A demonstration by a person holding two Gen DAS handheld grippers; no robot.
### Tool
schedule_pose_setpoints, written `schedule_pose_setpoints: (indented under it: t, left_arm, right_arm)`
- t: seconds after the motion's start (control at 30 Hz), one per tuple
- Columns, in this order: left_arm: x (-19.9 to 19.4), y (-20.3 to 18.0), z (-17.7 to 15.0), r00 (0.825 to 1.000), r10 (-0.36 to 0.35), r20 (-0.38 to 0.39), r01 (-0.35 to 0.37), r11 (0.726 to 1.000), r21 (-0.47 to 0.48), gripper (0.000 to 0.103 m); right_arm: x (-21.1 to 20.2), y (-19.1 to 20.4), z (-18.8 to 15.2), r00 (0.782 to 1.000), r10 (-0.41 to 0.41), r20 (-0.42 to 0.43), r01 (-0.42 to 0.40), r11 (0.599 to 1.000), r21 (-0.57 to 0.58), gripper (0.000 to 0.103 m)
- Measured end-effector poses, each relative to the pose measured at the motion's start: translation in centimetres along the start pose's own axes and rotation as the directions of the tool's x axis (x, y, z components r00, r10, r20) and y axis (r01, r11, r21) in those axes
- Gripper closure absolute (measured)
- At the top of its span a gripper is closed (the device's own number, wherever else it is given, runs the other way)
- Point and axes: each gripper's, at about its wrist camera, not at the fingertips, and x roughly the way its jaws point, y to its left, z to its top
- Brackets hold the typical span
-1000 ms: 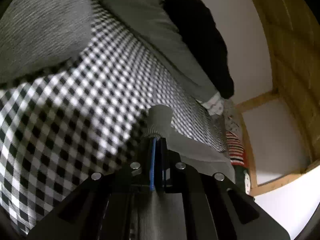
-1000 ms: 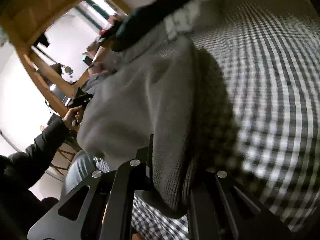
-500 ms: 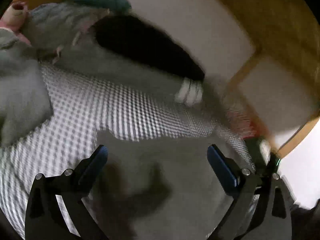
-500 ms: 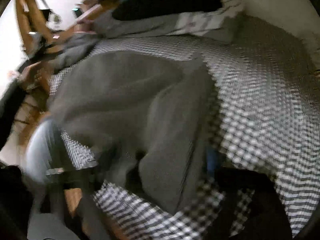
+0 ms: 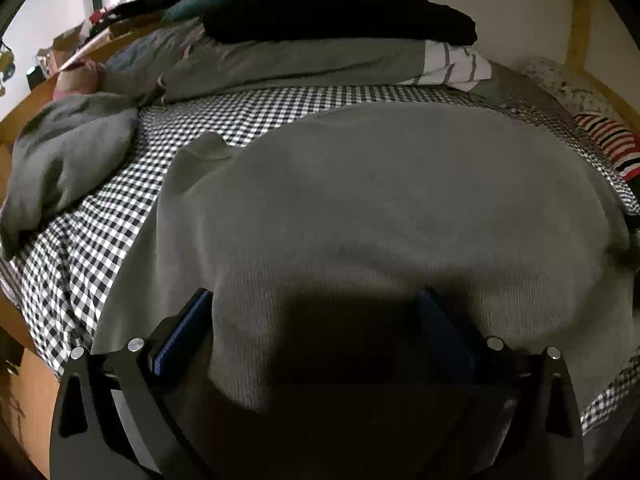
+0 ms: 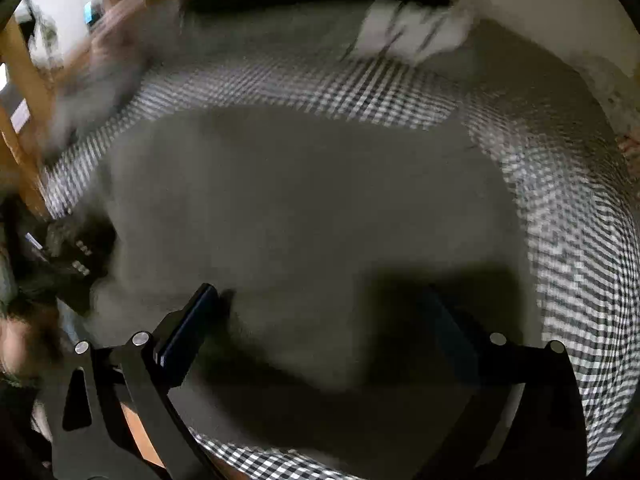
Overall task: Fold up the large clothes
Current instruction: 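Press both grippers down on the folded grey hoodie to flatten it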
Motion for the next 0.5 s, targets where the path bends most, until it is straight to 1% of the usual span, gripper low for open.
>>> schedule_pose_setpoints:
  t: [0.03, 0.07, 0.2, 0.27, 0.3, 0.33, 0.37, 0.4, 0.43, 0.5]
  left_arm:
    - [0.2, 0.3, 0.0, 1.000, -0.015, -0.012, 0.015, 1.000, -0.008, 0.004]
    - [0.0, 0.4, 0.0, 1.000, -0.023, -0.015, 0.023, 1.000, -0.011, 0.004]
    - [0.3, 0.2, -0.3, 0.999, -0.035, -0.005, 0.035, 0.999, -0.010, 0.004]
    - [0.3, 0.0, -0.5, 1.000, -0.030, -0.003, 0.030, 1.000, -0.010, 0.004]
    - [0.3, -0.1, -0.5, 1.000, -0.026, 0.000, 0.026, 1.000, -0.011, 0.004]
    - [0.1, -0.1, -0.8, 1.000, -0.026, 0.001, 0.026, 1.000, -0.013, 0.004]
    - [0.2, 0.0, -0.7, 1.000, -0.029, 0.002, 0.029, 0.999, -0.016, 0.004]
    - [0.2, 0.0, -0.7, 1.000, -0.031, 0.003, 0.031, 0.999, -0.014, 0.004]
    - [0.2, 0.0, -0.7, 0.999, -0.032, 0.003, 0.032, 0.999, -0.012, 0.004]
    - [0.2, 0.1, -0.8, 0.999, -0.042, 0.001, 0.042, 0.999, -0.005, 0.004]
  right_arm:
    - [0.4, -0.3, -0.4, 1.000, 0.003, 0.007, -0.003, 1.000, -0.001, 0.004]
    - [0.2, -0.9, -0.9, 0.999, 0.026, 0.018, -0.027, 1.000, 0.008, 0.004]
    - [-2.0, -4.3, -2.9, 0.998, 0.064, 0.029, -0.066, 0.996, 0.055, 0.004]
    - [-3.5, -5.6, -3.5, 0.993, 0.105, 0.050, -0.111, 0.986, 0.125, 0.004]
    - [-4.8, -5.6, -3.8, 0.996, 0.046, 0.074, -0.056, 0.989, 0.136, 0.004]
    - [-4.8, -4.6, -4.3, 0.995, -0.010, 0.095, -0.001, 0.994, 0.114, 0.004]
    - [-4.7, -4.1, -4.6, 0.994, -0.051, 0.096, 0.044, 0.996, 0.072, 0.004]
    - [-3.9, -3.8, -5.0, 0.996, -0.067, 0.063, 0.065, 0.997, 0.043, 0.004]
    - [-2.3, -3.8, -5.8, 0.998, -0.068, 0.012, 0.068, 0.998, 0.017, 0.004]
    - [-1.0, -5.2, -7.0, 0.999, 0.010, 0.031, -0.010, 1.000, 0.021, 0.004]
